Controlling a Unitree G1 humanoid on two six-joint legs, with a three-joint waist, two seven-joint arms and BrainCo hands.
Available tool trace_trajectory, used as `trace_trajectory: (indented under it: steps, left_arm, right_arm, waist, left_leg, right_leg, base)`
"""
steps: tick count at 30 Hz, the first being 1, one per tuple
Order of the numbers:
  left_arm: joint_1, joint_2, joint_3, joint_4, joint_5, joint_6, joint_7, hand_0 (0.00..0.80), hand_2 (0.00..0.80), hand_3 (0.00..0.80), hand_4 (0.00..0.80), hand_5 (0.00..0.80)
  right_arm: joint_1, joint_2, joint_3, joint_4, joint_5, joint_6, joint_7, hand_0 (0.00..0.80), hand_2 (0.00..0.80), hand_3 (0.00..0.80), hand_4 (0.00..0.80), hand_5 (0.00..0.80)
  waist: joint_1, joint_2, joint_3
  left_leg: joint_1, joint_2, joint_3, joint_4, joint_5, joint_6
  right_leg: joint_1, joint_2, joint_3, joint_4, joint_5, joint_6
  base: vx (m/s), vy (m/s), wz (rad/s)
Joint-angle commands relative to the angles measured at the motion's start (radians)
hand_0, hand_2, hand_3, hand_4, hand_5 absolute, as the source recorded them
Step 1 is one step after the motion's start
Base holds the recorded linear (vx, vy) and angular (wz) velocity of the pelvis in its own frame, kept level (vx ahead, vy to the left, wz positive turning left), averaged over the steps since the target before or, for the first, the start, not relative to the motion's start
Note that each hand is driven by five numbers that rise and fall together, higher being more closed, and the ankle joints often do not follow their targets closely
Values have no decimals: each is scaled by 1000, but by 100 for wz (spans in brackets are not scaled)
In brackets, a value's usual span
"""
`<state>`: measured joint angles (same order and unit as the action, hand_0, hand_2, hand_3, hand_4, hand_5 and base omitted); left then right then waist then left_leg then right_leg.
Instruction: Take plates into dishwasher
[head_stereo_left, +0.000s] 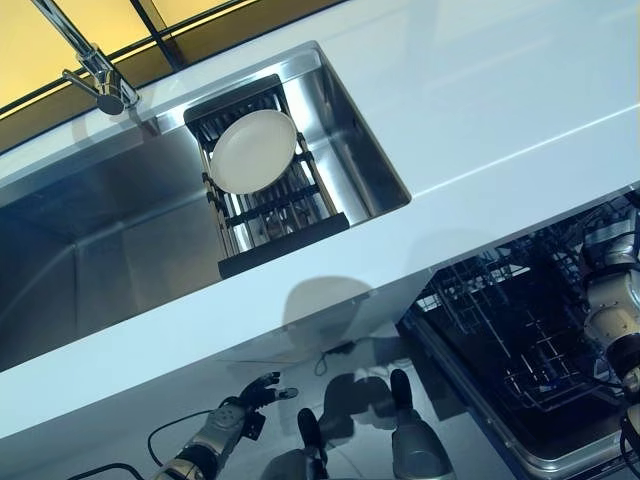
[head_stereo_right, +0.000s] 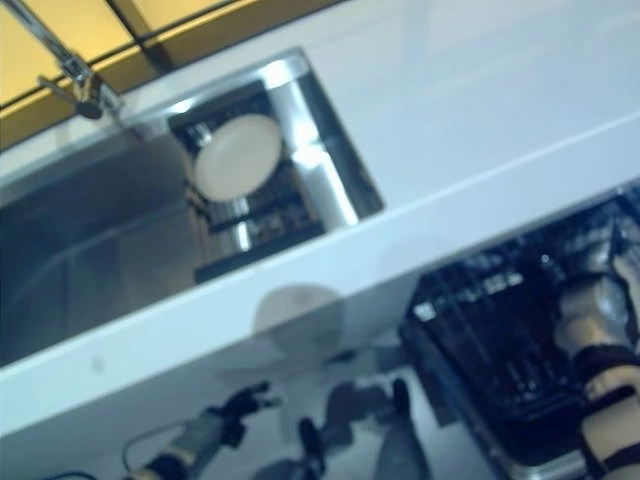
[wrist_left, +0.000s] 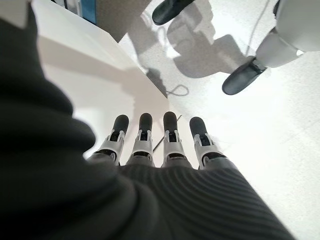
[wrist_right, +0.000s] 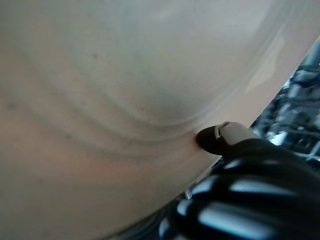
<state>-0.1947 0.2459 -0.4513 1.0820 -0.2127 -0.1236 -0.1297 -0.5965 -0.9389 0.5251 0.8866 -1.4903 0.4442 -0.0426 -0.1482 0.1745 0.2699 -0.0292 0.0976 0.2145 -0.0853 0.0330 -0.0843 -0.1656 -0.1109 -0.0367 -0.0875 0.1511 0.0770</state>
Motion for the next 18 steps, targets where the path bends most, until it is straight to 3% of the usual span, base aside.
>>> trace_trajectory:
  steps: [1, 18]
  left_arm:
    - [-35, 38, -24, 15, -38, -38, -9, 0, 0, 0, 0, 0]
    - [-46, 42, -20, 11, -28, -56, -25, 0, 0, 0, 0, 0]
  right_arm:
    - [-92, 14, 78, 41, -32, 77, 21, 800, 800, 800, 800, 800]
    - [-53, 56, 75, 109, 139, 50, -23, 800, 800, 800, 800, 800]
  waist:
    - [4, -81, -9]
    - [17, -66, 15]
  left_leg:
    - [32, 27, -42, -2, -18, -4]
    - [25, 20, -60, -2, -10, -4]
  right_leg:
    - [-15, -83, 50, 1, 8, 95]
    - [-15, -98, 40, 1, 14, 96]
  base:
    - [0, 0, 0]
    - [0, 0, 0]
